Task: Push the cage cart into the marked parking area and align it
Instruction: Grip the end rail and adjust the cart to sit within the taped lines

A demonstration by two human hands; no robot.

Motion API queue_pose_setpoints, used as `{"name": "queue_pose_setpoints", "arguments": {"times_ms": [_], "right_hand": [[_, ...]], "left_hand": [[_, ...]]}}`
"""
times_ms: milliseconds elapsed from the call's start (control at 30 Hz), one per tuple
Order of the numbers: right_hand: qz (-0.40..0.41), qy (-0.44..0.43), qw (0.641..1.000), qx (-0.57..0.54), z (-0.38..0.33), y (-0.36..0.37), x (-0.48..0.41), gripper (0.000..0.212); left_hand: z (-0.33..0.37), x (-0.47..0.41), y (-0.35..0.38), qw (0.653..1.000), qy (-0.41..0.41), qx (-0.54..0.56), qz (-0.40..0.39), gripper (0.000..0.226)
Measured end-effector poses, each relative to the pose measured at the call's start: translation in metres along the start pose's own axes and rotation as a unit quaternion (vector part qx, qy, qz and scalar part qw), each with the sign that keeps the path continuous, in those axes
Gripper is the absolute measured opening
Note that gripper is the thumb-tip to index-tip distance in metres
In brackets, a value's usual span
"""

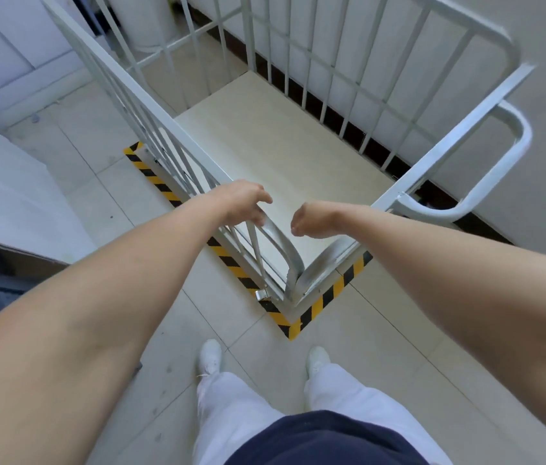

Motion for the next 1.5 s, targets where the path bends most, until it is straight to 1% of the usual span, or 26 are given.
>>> {"name": "queue_pose_setpoints", "arguments": {"times_ms": [67, 133, 300, 400, 467, 533, 633, 700, 800, 867, 933, 1100, 1200, 1267, 1333, 1400, 1500], "right_hand": [[0.041, 0.005, 0.996, -0.083, -0.014, -0.002, -0.005, 0.043], [0.072, 0.023, 0.988, -0.138, -0.028, -0.001, -0.011, 0.048], [0.148, 0.112, 0.959, -0.214, -0.056, 0.015, -0.024, 0.049], [0.176, 0.148, 0.939, -0.258, -0.065, 0.029, -0.022, 0.046], [0.189, 0.165, 0.926, -0.284, -0.067, 0.039, -0.019, 0.045], [0.196, 0.185, 0.914, -0.302, -0.064, 0.047, -0.016, 0.044], [0.196, 0.225, 0.900, -0.317, -0.053, 0.058, -0.013, 0.035], [0.211, 0.250, 0.885, -0.333, -0.046, 0.064, -0.010, 0.030], [0.236, 0.254, 0.860, -0.374, -0.044, 0.071, -0.008, 0.041], [0.246, 0.258, 0.849, -0.391, -0.047, 0.071, -0.011, 0.046], [0.251, 0.270, 0.839, -0.399, -0.050, 0.070, -0.015, 0.049], [0.257, 0.291, 0.809, -0.441, -0.056, 0.069, -0.025, 0.044], [0.244, 0.287, 0.807, -0.455, -0.056, 0.068, -0.024, 0.037], [0.240, 0.276, 0.814, -0.451, -0.053, 0.069, -0.026, 0.034], [0.242, 0.270, 0.821, -0.441, -0.052, 0.070, -0.027, 0.036], [0.254, 0.268, 0.821, -0.436, -0.053, 0.070, -0.027, 0.037], [0.259, 0.274, 0.815, -0.439, -0.058, 0.067, -0.025, 0.034]], "left_hand": [[-0.013, -0.007, -0.006, 0.999, 0.023, -0.021, -0.004, 0.057], [-0.026, -0.012, -0.009, 0.998, 0.052, -0.045, -0.011, 0.055], [-0.063, -0.015, -0.018, 0.985, 0.137, -0.105, -0.019, 0.046], [-0.081, -0.017, -0.023, 0.981, 0.161, -0.110, -0.023, 0.045], [-0.087, -0.021, -0.022, 0.980, 0.171, -0.092, -0.028, 0.043], [-0.087, -0.026, -0.023, 0.981, 0.176, -0.079, -0.019, 0.037], [-0.084, -0.033, -0.025, 0.975, 0.191, -0.113, 0.010, 0.015], [-0.082, -0.035, -0.026, 0.972, 0.195, -0.130, 0.025, 0.009], [-0.082, -0.039, -0.025, 0.968, 0.206, -0.140, 0.024, 0.010], [-0.084, -0.042, -0.027, 0.968, 0.215, -0.127, 0.003, 0.008], [-0.084, -0.048, -0.028, 0.964, 0.234, -0.122, -0.023, 0.014], [-0.082, -0.051, -0.033, 0.953, 0.262, -0.138, -0.065, 0.027], [-0.083, -0.053, -0.032, 0.954, 0.261, -0.127, -0.071, 0.027], [-0.086, -0.056, -0.029, 0.957, 0.259, -0.107, -0.069, 0.029], [-0.088, -0.057, -0.025, 0.959, 0.261, -0.090, -0.061, 0.024], [-0.088, -0.056, -0.024, 0.962, 0.257, -0.081, -0.054, 0.018], [-0.090, -0.057, -0.024, 0.967, 0.243, -0.065, -0.045, 0.020]]}}
Point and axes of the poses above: each hand's wrist, its own x-axis away from the middle knuckle, its own y-axis out of the palm, z = x × y, the point moved 4 cm from there along -x, towards the middle knuckle, and after that the axes turned 6 degrees about -x, right-handed, at the moved point
